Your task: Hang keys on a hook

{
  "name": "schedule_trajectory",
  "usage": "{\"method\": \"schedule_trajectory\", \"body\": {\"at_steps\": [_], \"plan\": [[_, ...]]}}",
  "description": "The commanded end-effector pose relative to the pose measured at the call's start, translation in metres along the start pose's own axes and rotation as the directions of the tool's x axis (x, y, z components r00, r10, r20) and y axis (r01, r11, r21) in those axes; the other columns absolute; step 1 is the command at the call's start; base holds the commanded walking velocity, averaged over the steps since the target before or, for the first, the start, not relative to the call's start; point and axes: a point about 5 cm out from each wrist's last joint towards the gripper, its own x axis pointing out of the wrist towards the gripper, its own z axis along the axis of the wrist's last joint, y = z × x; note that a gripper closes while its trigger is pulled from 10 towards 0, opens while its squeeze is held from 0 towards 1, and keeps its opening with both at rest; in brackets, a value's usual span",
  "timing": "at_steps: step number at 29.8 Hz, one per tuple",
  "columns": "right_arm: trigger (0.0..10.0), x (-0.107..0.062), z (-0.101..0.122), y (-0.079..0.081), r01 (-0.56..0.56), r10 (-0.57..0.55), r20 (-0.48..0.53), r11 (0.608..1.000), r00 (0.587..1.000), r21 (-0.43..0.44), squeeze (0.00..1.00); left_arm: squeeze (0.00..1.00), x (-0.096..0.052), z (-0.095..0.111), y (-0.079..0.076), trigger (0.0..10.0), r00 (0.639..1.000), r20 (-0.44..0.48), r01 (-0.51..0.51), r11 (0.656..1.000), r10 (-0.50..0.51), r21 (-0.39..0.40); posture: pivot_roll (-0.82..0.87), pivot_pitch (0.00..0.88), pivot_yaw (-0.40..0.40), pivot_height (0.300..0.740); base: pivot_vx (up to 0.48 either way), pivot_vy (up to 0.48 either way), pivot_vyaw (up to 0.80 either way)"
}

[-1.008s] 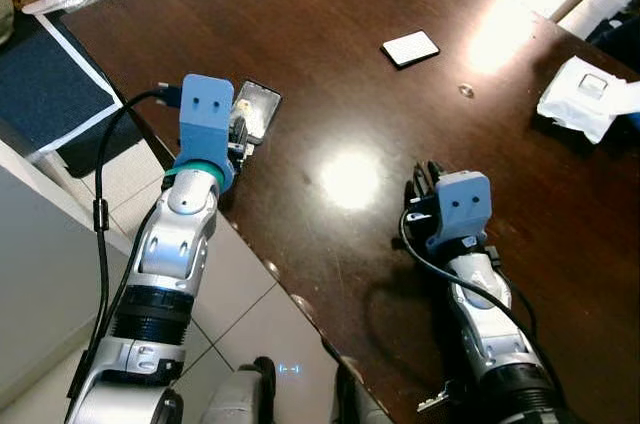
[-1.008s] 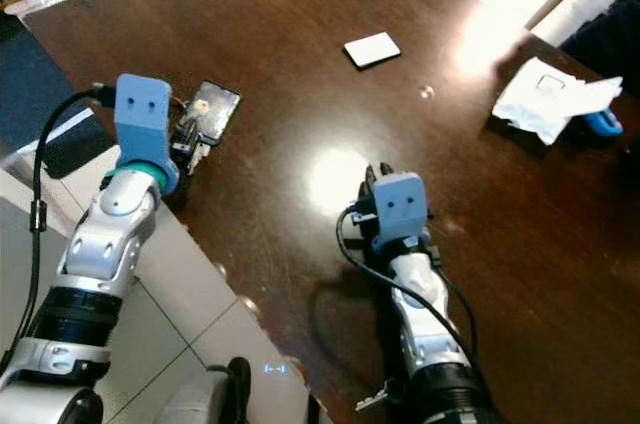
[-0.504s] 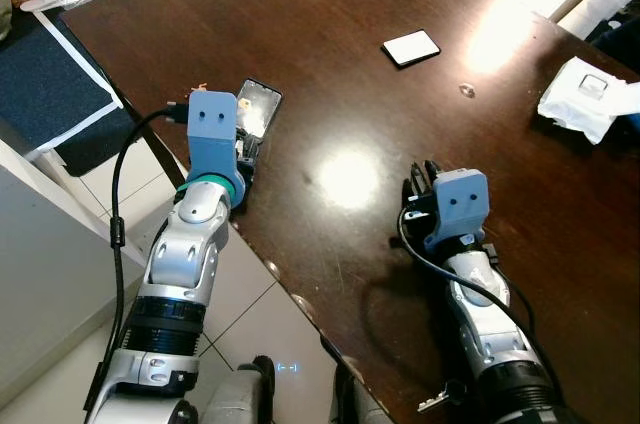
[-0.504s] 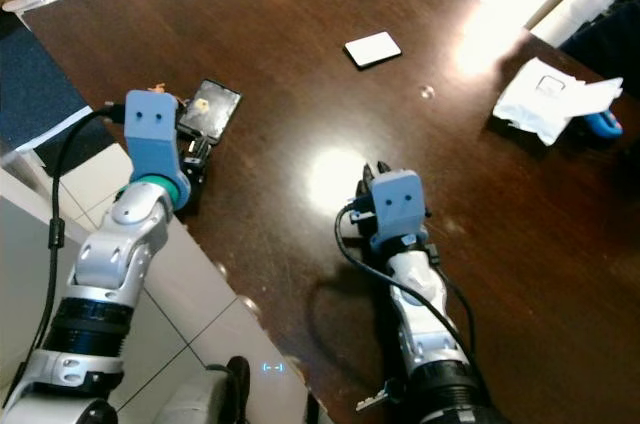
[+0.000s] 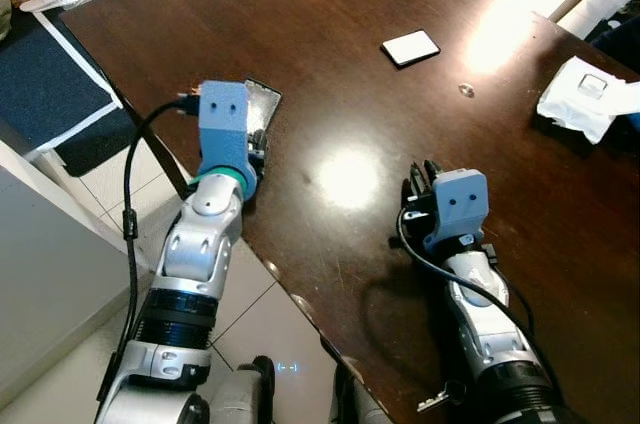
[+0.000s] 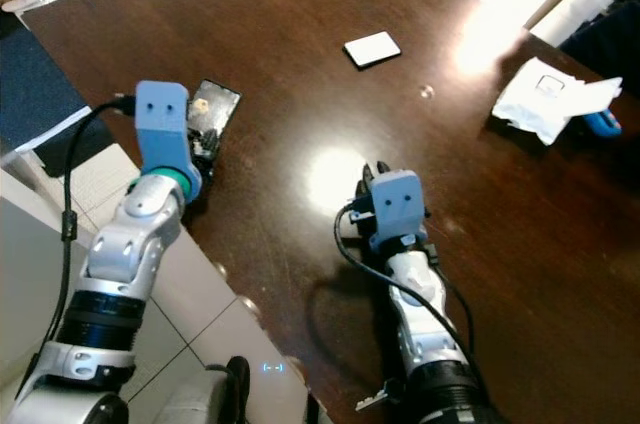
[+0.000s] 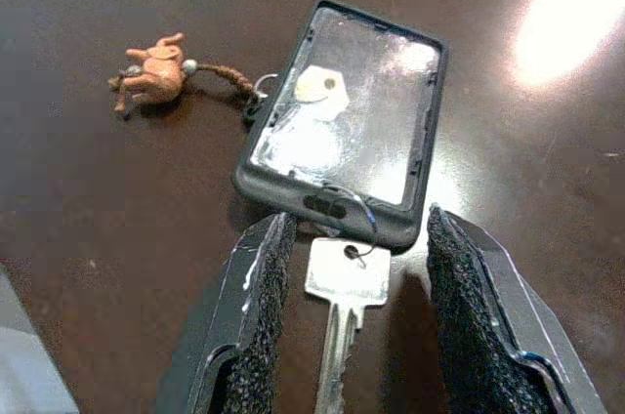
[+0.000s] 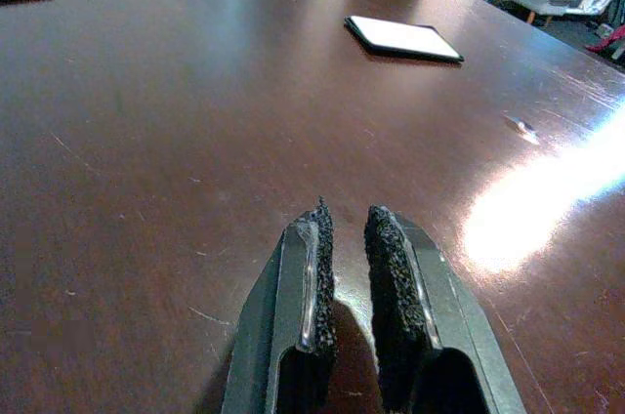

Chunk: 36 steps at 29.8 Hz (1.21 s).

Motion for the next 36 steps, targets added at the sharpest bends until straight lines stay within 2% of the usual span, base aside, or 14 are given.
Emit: {"method": "schedule_trajectory", "body": {"at_steps": [1,4,6,10,19,26,27,28,29,30,32,33,35,36], "plan": [[10.0,-0.016,-0.026,0.007,-0.025,0.026,-0.132,1.0,0.991,0.006,0.0,0.0,-0.001,-0.012,-0.003,10.0,0.999,-0.036,-0.002,1.0,0.002,0.008,0.01,0.26,0.098,0.74,0.0,0.0,0.0],[10.0,-0.016,-0.026,0.007,-0.026,0.026,-0.133,1.0,0.991,0.006,0.0,0.0,-0.001,-0.013,-0.005,10.0,0.999,-0.039,-0.004,1.0,0.004,0.011,0.01,0.26,0.098,0.74,0.0,0.0,0.0],[10.0,-0.016,-0.027,0.007,-0.027,0.027,-0.136,1.0,0.99,0.005,0.0,0.0,0.002,-0.021,-0.005,10.0,0.997,-0.054,-0.057,0.998,0.059,0.029,0.01,0.265,0.097,0.74,0.0,0.0,0.0],[10.0,-0.018,-0.03,0.007,-0.025,0.025,-0.147,1.0,0.989,0.006,0.0,0.0,0.004,-0.026,-0.002,10.0,0.992,-0.064,-0.105,0.994,0.107,0.037,0.01,0.263,0.097,0.74,0.0,0.0,0.0],[10.0,-0.026,-0.04,0.008,-0.015,0.017,-0.188,1.0,0.982,0.013,0.0,0.0,0.006,-0.032,0.001,10.0,0.987,-0.083,-0.135,0.99,0.137,0.028,0.0,0.259,0.102,0.74,0.0,0.0,0.0],[10.0,-0.027,-0.04,0.008,-0.013,0.015,-0.187,1.0,0.982,0.013,0.0,0.0,0.007,-0.035,0.001,10.0,0.986,-0.081,-0.145,0.989,0.147,0.029,0.0,0.258,0.103,0.74,0.0,0.0,0.0],[10.0,-0.027,-0.04,0.008,-0.012,0.014,-0.187,1.0,0.982,0.012,0.0,0.0,0.007,-0.035,0.001,9.1,0.986,-0.08,-0.147,0.989,0.149,0.029,0.0,0.258,0.103,0.74,0.0,0.0,0.0],[10.0,-0.027,-0.04,0.008,-0.012,0.014,-0.186,1.0,0.983,0.012,0.0,0.0,0.007,-0.036,0.001,5.5,0.985,-0.078,-0.152,0.988,0.154,0.032,0.0,0.258,0.103,0.74,0.0,0.0,0.0],[10.0,-0.026,-0.04,0.008,-0.012,0.014,-0.185,1.0,0.983,0.011,0.0,0.0,0.007,-0.036,0.002,5.5,0.985,-0.076,-0.156,0.987,0.158,0.033,0.0,0.258,0.103,0.74,0.0,0.0,0.0],[10.0,-0.026,-0.04,0.008,-0.013,0.015,-0.184,1.0,0.983,0.011,0.0,0.0,0.008,-0.036,0.003,4.0,0.983,-0.066,-0.168,0.985,0.171,0.043,0.0,0.258,0.103,0.74,0.0,0.0,0.0],[10.0,-0.026,-0.039,0.008,-0.013,0.015,-0.183,1.0,0.983,0.011,0.0,0.0,0.008,-0.036,0.004,4.0,0.982,-0.06,-0.176,0.983,0.179,0.049,0.0,0.258,0.103,0.74,0.0,0.0,0.0],[10.0,-0.026,-0.039,0.008,-0.014,0.015,-0.183,1.0,0.983,0.01,0.0,0.0,0.008,-0.036,0.006,2.9,0.98,-0.046,-0.192,0.979,0.195,0.06,0.0,0.258,0.103,0.74,0.0,0.0,0.0],[10.0,-0.026,-0.039,0.008,-0.014,0.015,-0.182,1.0,0.983,0.01,0.0,0.0,0.008,-0.035,0.008,2.9,0.977,-0.031,-0.21,0.975,0.212,0.069,0.0,0.258,0.103,0.74,0.0,0.0,0.0],[10.0,-0.026,-0.039,0.008,-0.014,0.016,-0.182,1.0,0.983,0.01,0.0,0.0,0.008,-0.033,0.009,2.0,0.976,-0.011,-0.216,0.973,0.218,0.079,0.0,0.26,0.098,0.74,0.0,0.0,0.0]]}}
